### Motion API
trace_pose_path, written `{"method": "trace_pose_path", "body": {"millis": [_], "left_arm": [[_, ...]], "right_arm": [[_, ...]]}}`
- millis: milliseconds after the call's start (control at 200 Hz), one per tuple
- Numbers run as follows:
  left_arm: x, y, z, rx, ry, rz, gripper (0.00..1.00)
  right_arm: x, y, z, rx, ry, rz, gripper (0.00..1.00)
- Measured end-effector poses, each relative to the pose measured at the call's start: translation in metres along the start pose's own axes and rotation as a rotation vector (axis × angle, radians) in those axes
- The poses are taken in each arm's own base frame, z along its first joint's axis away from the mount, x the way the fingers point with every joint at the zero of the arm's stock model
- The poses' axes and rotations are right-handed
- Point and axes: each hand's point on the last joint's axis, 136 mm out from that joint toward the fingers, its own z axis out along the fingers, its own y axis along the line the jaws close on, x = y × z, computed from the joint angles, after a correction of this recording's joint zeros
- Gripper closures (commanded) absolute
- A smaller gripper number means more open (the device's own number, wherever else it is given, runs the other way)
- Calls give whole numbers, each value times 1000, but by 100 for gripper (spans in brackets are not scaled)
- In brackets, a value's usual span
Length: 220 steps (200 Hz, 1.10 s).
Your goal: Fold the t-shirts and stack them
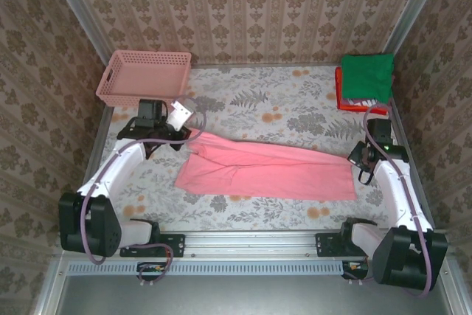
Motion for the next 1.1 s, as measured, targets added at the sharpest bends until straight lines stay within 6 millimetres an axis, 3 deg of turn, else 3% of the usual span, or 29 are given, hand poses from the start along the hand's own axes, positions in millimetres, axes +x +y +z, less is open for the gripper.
{"method": "trace_pose_path", "body": {"millis": [260,490,1100], "left_arm": [[17,-7,-1,11,29,-3,100],[29,-12,-5,13,49,-13,100],[60,-31,-13,51,125,-39,100]], "right_arm": [[16,-12,-4,10,10,83,100],[35,-19,5,22,53,139,100],[60,-25,25,64,145,201,100]]}}
